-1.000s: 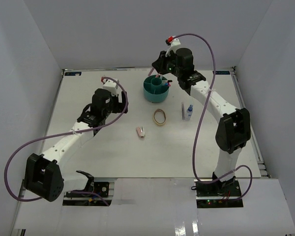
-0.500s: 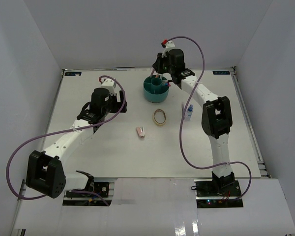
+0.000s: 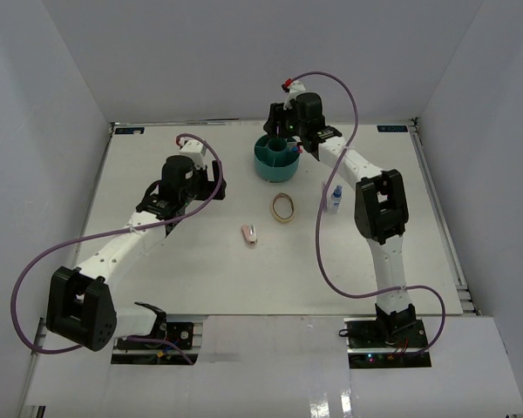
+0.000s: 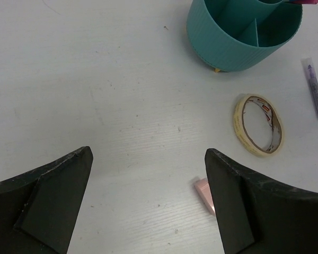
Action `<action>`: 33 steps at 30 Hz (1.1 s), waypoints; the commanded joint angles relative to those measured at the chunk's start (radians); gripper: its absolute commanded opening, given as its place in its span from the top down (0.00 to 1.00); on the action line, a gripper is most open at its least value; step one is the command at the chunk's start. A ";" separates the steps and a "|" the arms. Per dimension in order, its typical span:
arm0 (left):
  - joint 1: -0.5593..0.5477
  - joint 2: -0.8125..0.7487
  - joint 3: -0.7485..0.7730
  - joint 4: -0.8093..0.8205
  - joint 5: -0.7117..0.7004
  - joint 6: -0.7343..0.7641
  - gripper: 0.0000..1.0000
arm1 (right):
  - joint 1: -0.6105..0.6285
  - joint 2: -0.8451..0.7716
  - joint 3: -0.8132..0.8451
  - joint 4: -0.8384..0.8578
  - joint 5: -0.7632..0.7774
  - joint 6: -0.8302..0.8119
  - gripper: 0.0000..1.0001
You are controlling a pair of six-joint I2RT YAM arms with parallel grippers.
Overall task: Sort the stationery into containers
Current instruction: Place the pen in the storage box, then pick up the pen from the center of the board.
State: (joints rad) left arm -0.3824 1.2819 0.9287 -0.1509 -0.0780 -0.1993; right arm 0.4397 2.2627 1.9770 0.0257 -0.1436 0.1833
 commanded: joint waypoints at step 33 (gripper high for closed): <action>-0.003 -0.007 0.035 -0.013 0.108 -0.022 0.02 | 0.011 -0.560 -0.845 -0.119 0.351 0.067 0.43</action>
State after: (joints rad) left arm -0.3824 1.2819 0.9298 -0.1581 -0.0090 -0.2115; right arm 0.4438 1.7100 1.1492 -0.1745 0.1864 0.2329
